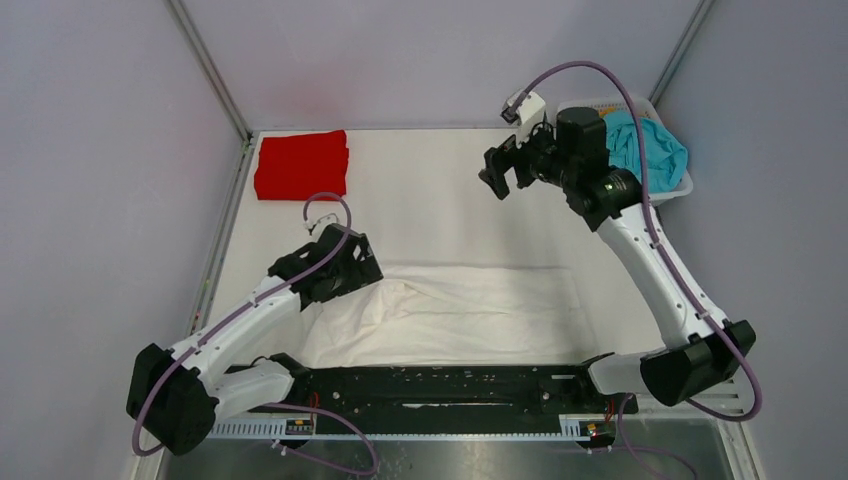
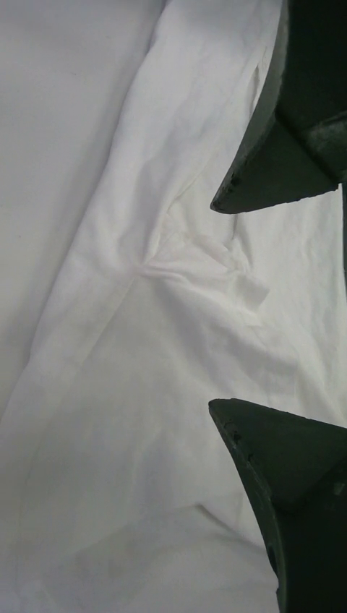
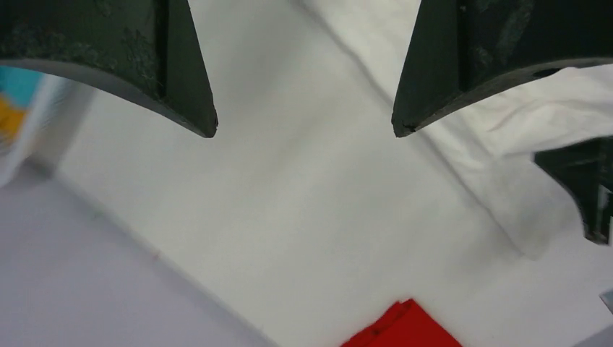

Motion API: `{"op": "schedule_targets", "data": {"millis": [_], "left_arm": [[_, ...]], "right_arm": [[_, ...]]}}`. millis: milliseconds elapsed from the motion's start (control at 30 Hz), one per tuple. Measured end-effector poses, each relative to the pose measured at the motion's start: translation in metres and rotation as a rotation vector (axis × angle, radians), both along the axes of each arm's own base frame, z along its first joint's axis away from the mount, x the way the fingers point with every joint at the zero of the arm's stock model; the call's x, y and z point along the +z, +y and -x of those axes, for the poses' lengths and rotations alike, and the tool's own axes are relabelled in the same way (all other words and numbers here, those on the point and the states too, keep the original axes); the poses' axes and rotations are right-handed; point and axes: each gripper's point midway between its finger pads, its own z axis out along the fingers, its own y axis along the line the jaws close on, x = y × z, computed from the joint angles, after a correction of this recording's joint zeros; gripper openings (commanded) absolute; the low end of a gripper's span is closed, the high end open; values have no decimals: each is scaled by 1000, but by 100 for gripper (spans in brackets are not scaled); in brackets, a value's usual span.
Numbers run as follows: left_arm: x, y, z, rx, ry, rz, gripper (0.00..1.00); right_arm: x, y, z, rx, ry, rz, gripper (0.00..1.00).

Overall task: Fold and stack the t-shirts
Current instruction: Fold the other side of the tshirt into a rectangle, then rotate the tshirt 90 degrees

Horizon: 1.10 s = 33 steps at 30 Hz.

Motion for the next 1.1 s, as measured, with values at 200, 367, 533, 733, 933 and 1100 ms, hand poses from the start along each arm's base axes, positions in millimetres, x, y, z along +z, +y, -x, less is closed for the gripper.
{"op": "schedule_targets", "data": {"millis": [200, 367, 533, 733, 933, 1100], "left_arm": [[-55, -15, 17, -52, 84, 93, 99], [-79, -19, -1, -4, 122, 162, 99], [-74, -33, -50, 34, 85, 234, 99], [-70, -78, -154, 12, 81, 254, 99], [-57, -151, -287, -89, 20, 357, 99], [-44, -220, -354, -242, -58, 626, 99]], "right_arm": [[-137, 5, 30, -288, 596, -227, 99], [-264, -19, 108, -505, 1006, -177, 99], [-302, -36, 146, -629, 1117, -167, 100], [-320, -37, 153, -680, 1141, -197, 99], [-319, -6, 159, -574, 1124, -177, 99], [-316, 51, 181, -389, 1154, -117, 99]]}}
